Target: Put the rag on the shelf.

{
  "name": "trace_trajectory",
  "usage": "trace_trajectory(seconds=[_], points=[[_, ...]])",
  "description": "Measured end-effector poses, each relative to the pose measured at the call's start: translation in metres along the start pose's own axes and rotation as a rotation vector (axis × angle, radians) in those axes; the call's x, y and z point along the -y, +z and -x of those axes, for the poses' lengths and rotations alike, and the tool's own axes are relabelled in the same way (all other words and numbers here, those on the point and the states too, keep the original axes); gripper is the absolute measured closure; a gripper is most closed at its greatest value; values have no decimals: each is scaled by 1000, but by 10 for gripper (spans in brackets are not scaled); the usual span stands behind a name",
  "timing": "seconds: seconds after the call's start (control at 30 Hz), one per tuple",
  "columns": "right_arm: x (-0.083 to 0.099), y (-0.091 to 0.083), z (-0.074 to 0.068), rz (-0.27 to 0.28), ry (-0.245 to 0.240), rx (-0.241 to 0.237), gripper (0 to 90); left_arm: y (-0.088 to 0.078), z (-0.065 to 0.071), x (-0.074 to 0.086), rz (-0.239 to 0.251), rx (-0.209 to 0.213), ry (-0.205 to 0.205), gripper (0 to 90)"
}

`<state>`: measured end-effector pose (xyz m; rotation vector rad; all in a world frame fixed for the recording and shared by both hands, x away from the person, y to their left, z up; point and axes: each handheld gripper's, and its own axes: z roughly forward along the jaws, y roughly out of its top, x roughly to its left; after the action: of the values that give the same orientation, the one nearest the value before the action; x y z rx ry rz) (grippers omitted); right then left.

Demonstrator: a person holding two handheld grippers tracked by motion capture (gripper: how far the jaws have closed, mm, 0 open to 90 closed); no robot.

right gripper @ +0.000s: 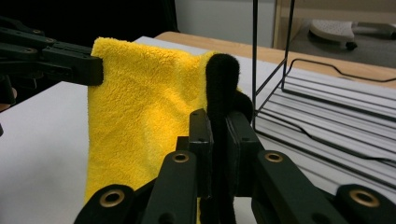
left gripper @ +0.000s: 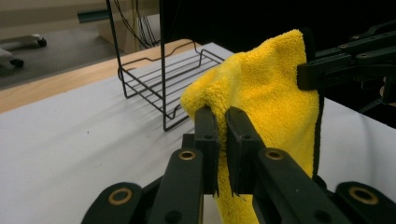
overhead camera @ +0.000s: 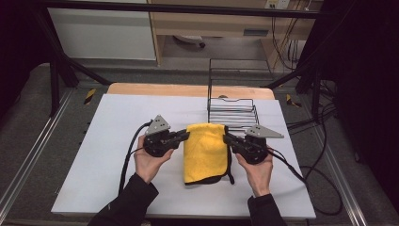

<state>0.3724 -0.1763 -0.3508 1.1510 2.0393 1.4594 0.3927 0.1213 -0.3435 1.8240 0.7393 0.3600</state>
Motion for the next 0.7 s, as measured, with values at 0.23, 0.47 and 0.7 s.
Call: trace_trajectory(seconds=[0.23,0.47,0.7], points=[[-12,-10,2,71,-17,23,828,0,4,-12,57,-8,14,838],[-24,-20,3,122,-39,40,831,2,8,-27,110,-13,30,839],[-35,-31,6,177,-51,52,833,5,12,-49,158,2,50,840]])
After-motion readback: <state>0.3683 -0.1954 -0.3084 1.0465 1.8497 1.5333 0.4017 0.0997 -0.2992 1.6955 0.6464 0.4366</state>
